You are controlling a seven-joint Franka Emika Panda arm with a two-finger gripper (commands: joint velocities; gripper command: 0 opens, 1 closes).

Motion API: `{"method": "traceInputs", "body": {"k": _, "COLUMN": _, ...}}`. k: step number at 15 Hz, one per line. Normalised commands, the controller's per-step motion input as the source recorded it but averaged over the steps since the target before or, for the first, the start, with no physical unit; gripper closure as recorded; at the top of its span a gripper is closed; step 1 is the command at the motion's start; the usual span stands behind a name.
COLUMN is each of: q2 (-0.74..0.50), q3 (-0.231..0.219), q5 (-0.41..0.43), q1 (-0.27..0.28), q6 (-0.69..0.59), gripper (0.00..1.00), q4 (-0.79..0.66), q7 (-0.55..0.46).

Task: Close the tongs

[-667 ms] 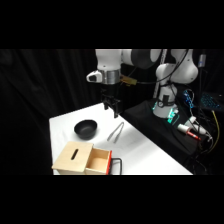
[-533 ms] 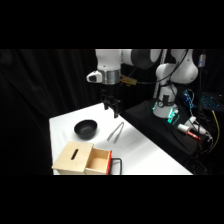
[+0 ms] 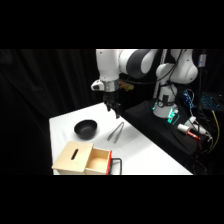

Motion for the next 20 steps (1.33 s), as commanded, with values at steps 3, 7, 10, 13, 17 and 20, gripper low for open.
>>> {"method": "traceInputs", "body": {"k": 3, "q2": -0.24, "q3": -0.08, "q5": 0.005, "q1": -0.108, "q6": 0.4, "gripper": 0.0, "q4": -0.47, "q7": -0.45}}
{"method": "traceInputs", "body": {"k": 7, "q2": -0.25, "q3": -0.056, "q5": 0.126, "q1": -0.077, "q6": 0.46, "gripper": 0.0, "q4": -0.46, "q7": -0.49}}
{"method": "traceInputs", "body": {"k": 10, "q2": -0.19, "q3": -0.03, "q5": 0.161, "q1": -0.043, "q6": 0.38, "gripper": 0.0, "q4": -0.35, "q7": -0.53}}
{"method": "traceInputs", "body": {"k": 13, "q2": -0.07, "q3": -0.027, "q5": 0.037, "q1": -0.043, "q6": 0.32, "gripper": 0.0, "q4": -0.23, "q7": -0.39}}
{"method": "traceInputs", "body": {"k": 17, "q2": 0.16, "q3": -0.022, "q5": -0.091, "q1": -0.053, "q6": 0.35, "gripper": 0.0, "q4": -0.09, "q7": -0.23}}
{"method": "traceInputs", "body": {"k": 20, "q2": 0.32, "q3": -0.003, "q5": -0.144, "q1": -0.08, "q6": 0.36, "gripper": 0.0, "q4": 0.03, "q7": -0.13}}
